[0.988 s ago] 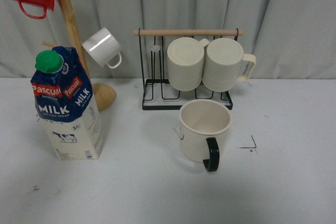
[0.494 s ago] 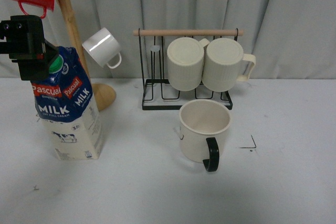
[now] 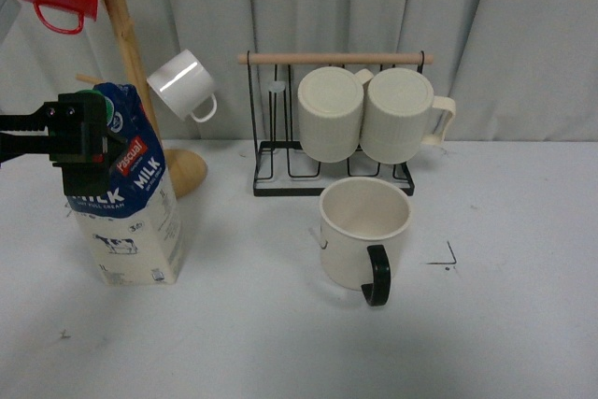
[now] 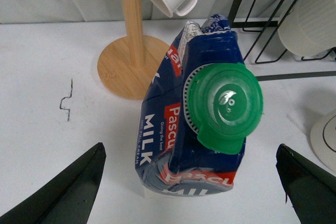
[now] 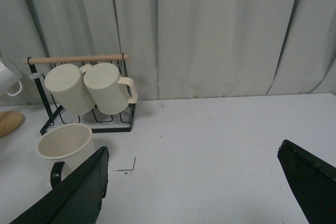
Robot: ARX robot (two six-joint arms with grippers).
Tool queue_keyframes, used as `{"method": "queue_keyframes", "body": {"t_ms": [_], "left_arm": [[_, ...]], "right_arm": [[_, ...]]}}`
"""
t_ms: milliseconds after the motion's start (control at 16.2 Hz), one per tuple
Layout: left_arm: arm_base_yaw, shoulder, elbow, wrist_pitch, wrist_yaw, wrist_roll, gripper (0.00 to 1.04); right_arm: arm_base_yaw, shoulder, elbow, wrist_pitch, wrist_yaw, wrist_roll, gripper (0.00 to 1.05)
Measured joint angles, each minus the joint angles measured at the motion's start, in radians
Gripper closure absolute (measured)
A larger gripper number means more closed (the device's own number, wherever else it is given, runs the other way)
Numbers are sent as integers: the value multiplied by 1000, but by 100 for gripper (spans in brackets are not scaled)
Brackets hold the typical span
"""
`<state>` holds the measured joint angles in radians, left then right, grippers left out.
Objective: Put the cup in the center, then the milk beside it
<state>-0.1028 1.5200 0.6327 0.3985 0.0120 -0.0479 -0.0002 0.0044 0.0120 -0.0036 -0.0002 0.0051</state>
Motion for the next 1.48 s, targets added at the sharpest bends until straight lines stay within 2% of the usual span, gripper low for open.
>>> {"method": "queue_keyframes", "body": {"t_ms": [371, 680, 741, 988, 1174, 1483], "left_arm": [[-33, 141, 63, 86, -69, 48, 7], [-27, 243, 125, 135, -121, 83, 7], [-22, 245, 130, 135, -125, 82, 10], [-16, 245, 137, 133, -127, 82, 57], [-33, 232, 142, 103, -128, 71, 86], [-144, 169, 169, 32, -152, 55, 89]], "right_arm": [[0, 0, 0, 0, 0, 0, 6], [0, 0, 0, 0, 0, 0, 6], [0, 0, 0, 0, 0, 0, 6], [0, 0, 0, 0, 0, 0, 6], [0, 0, 0, 0, 0, 0, 6], [0, 0, 0, 0, 0, 0, 6]]}}
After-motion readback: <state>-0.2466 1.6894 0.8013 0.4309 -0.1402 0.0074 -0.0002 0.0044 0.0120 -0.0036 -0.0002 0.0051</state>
